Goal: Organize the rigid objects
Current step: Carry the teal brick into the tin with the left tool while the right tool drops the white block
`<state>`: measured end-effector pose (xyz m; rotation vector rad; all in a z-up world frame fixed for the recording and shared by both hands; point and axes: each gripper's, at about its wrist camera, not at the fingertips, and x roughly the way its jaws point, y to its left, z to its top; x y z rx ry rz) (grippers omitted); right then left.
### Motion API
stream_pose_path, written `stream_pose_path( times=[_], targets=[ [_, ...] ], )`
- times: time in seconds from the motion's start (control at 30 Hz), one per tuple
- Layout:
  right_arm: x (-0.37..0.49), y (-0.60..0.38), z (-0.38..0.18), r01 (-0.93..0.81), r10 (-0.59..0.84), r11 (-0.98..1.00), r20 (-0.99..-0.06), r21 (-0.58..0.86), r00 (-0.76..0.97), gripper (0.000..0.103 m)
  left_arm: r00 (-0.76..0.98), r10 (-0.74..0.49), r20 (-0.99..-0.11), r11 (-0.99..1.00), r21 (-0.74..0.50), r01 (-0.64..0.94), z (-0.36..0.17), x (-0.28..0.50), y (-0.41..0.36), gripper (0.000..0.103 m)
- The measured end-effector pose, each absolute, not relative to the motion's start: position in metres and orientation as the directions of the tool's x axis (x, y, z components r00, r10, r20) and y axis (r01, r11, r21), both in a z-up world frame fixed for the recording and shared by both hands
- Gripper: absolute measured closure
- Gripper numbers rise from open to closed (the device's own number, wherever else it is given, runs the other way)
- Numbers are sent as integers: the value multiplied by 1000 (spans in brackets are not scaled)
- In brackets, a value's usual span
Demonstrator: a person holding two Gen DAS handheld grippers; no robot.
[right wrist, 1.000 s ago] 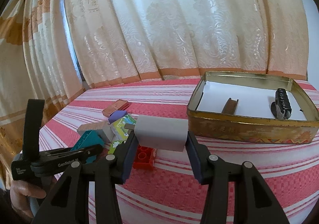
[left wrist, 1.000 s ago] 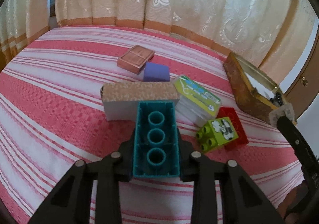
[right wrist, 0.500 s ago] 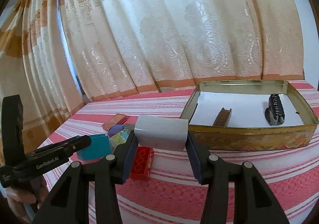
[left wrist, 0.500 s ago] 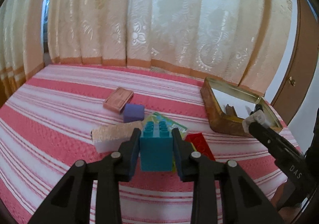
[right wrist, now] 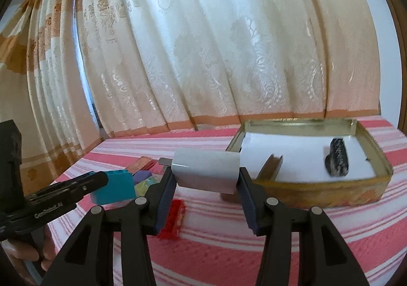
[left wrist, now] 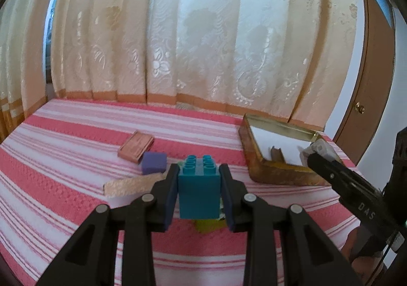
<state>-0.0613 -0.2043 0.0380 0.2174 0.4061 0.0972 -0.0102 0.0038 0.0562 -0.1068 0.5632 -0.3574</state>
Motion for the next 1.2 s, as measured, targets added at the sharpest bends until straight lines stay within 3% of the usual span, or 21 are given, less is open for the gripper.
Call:
stream_pose_path(
  times=[0.27, 0.83, 1.2],
  targets=[
    [-49, -240, 54, 13, 58, 979, -338, 202, 939, 52, 791, -399, -463, 917, -194, 348, 75, -1, -29, 73],
    [-26, -337, 47, 220, -117, 941, -362, 259, 925, 52, 727, -512, -457, 855, -188, 483, 81, 32, -140, 73],
    [-11, -371, 35, 329, -246, 931, -397, 156, 884, 52, 718, -501, -483, 853, -137, 504, 65, 51, -197, 73]
  ],
)
